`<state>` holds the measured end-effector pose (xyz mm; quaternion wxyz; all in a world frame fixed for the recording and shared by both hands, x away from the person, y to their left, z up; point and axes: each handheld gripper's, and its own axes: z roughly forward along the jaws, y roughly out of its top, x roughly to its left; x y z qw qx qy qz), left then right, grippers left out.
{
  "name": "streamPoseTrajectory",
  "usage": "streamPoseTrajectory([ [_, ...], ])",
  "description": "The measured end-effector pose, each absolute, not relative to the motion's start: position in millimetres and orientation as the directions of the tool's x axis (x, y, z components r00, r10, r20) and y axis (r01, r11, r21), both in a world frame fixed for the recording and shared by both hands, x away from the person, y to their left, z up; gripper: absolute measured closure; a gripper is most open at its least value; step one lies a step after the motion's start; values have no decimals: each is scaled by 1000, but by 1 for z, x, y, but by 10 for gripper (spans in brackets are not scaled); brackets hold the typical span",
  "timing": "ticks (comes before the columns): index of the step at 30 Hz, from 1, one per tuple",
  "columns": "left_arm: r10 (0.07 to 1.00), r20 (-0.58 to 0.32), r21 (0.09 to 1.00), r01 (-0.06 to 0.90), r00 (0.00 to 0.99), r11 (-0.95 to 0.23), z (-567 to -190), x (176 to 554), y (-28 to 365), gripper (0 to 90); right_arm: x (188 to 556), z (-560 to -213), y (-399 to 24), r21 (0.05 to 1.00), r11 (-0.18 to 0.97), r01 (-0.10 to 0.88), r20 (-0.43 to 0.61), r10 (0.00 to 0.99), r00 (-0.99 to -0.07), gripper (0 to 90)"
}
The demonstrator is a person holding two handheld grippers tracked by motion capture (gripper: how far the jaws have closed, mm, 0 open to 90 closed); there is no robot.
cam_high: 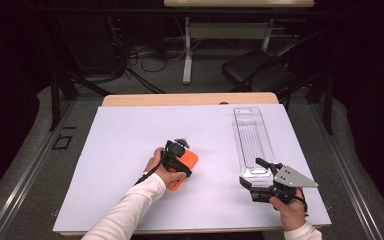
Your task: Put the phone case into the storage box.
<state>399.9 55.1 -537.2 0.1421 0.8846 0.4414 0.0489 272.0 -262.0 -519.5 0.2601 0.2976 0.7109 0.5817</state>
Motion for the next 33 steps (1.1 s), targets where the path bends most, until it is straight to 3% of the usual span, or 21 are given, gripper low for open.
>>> streamPoseTrajectory([
  [33,791,-51,283,768,610,-574,-511,391,80,150,272,-521,-261,980,147,138,-13,727,-687,147],
])
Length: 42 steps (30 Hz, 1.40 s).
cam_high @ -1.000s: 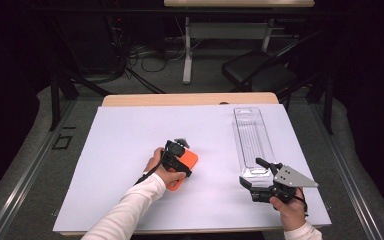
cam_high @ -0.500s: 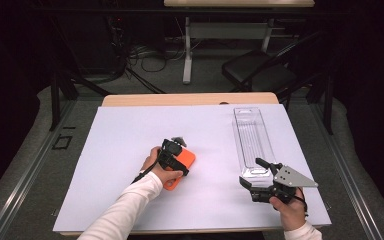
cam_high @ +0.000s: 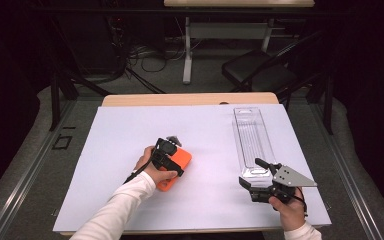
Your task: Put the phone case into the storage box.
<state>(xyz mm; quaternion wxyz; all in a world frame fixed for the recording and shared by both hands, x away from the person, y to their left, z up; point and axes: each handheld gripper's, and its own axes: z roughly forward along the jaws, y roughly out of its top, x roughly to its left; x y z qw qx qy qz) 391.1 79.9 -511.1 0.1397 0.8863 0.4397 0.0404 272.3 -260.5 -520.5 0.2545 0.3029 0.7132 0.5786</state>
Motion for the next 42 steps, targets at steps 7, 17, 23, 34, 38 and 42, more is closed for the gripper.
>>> streamPoseTrajectory([
  [7,784,-65,290,763,618,-578,-499,386,86,150,272,-521,-260,980,144,135,-14,734,-679,146],
  [17,770,-77,300,751,633,-588,-484,377,90,151,273,-521,-257,978,148,148,-8,731,-683,145],
  [23,764,-95,309,748,638,-587,-478,374,92,151,272,-520,-254,975,172,141,-32,737,-675,145],
  [34,758,-105,320,743,644,-588,-468,369,95,152,270,-518,-251,972,193,133,-52,731,-681,146],
  [38,745,-101,315,731,660,-605,-465,367,96,152,270,-518,-249,972,190,136,-47,729,-683,146],
  [42,737,-100,317,724,668,-613,-462,365,98,152,272,-518,-248,969,193,153,-39,733,-679,147],
])
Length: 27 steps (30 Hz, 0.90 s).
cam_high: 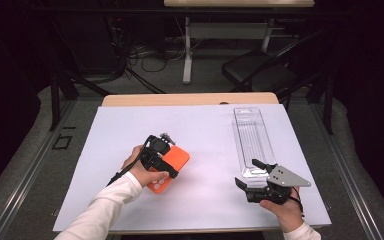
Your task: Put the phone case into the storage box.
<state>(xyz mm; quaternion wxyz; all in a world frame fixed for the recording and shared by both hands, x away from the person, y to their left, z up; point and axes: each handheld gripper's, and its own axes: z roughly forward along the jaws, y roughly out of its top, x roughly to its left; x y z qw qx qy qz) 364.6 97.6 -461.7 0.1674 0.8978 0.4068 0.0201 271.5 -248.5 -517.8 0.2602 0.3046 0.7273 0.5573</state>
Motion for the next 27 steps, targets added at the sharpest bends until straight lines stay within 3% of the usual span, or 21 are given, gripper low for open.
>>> streamPoseTrajectory([
  [11,703,-82,323,686,707,-652,-453,362,100,153,275,-516,-244,957,249,152,-88,742,-665,150],
  [27,664,-84,327,650,743,-686,-450,362,90,152,296,-500,-211,937,330,117,-144,667,-731,159],
])
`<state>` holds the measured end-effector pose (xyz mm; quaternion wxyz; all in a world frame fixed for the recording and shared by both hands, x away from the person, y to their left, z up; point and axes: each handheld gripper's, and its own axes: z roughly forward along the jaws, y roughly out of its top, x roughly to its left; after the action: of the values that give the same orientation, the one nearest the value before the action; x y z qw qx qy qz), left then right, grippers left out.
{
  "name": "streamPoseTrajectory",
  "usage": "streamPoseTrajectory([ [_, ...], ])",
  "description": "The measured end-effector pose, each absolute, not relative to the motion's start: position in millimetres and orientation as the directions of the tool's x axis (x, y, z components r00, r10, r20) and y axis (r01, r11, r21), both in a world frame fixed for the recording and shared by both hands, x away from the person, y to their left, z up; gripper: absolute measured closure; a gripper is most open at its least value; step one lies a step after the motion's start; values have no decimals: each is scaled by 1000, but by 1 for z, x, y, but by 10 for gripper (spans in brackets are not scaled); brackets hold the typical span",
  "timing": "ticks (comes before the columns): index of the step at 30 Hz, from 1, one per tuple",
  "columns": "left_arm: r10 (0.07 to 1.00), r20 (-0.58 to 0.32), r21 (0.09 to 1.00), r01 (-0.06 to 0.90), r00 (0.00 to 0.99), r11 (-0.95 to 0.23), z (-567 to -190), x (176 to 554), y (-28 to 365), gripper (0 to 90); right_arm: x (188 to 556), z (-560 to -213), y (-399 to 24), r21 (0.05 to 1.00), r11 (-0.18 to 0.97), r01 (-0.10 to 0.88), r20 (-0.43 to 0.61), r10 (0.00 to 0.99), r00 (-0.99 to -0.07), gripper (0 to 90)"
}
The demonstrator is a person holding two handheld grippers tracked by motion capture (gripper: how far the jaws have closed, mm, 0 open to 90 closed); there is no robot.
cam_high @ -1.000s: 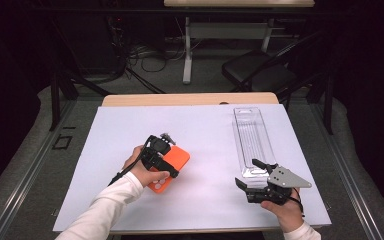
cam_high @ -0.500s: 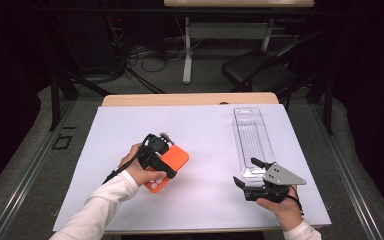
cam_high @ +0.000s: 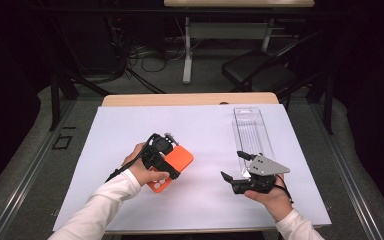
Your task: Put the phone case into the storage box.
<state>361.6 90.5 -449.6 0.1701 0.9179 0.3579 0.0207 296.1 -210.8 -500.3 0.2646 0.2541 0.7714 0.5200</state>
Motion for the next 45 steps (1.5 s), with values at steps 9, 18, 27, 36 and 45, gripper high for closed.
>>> streamPoseTrajectory([
  [9,652,-85,324,639,754,-697,-444,358,86,153,312,-489,-181,916,395,62,-203,591,-780,166],
  [18,645,-93,328,635,758,-699,-438,358,86,153,318,-486,-161,885,465,12,-263,523,-811,169],
  [27,633,-109,322,630,766,-707,-435,358,84,154,315,-478,-153,813,579,-68,-365,415,-833,174],
  [36,612,-126,311,617,780,-723,-433,358,78,153,311,-472,-145,696,692,-191,-519,301,-800,155],
  [45,596,-124,308,602,793,-737,-431,356,71,154,303,-466,-138,523,769,-367,-689,128,-713,161],
])
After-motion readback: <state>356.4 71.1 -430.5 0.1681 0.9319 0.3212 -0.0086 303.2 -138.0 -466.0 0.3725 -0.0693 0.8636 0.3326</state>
